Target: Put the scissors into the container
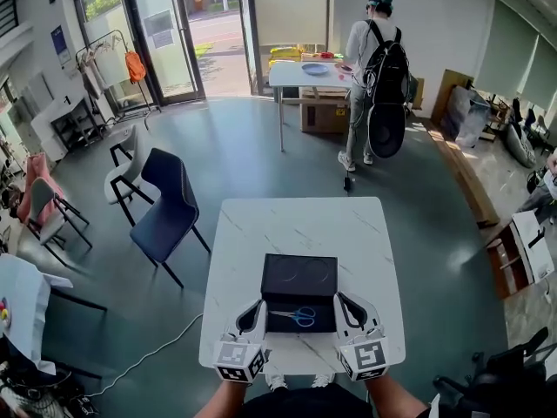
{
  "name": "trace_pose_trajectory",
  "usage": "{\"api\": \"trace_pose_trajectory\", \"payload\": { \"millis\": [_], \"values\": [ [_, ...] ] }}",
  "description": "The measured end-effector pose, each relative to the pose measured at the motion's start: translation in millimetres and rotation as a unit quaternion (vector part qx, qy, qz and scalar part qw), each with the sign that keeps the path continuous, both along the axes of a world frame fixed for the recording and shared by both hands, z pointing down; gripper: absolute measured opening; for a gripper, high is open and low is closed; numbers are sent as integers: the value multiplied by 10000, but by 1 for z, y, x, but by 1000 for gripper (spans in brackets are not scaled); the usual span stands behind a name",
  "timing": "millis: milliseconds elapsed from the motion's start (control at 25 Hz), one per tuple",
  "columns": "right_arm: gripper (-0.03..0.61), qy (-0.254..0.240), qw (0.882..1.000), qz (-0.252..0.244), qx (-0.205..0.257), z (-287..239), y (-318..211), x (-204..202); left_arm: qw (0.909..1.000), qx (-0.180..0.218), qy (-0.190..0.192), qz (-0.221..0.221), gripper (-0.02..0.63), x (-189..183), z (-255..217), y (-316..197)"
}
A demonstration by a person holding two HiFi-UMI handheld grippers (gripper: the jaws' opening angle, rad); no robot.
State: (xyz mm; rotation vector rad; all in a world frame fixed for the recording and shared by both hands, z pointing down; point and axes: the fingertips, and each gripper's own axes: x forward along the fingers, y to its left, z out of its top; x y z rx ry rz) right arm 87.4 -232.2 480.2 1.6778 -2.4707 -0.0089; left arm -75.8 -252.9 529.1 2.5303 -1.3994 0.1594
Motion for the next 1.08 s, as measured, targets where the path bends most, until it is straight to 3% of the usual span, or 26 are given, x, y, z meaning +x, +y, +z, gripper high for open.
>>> {"api": "trace_pose_trajectory", "payload": {
  "millis": [280,1080],
  "values": [
    [6,-85,9997,181,158,-10,3,13,9997,189,-42,115,9,10,-11,1],
    [6,-21,9997,216,64,-8,10,23,9994,295,-64,172,9,20,-17,3]
  ]
}}
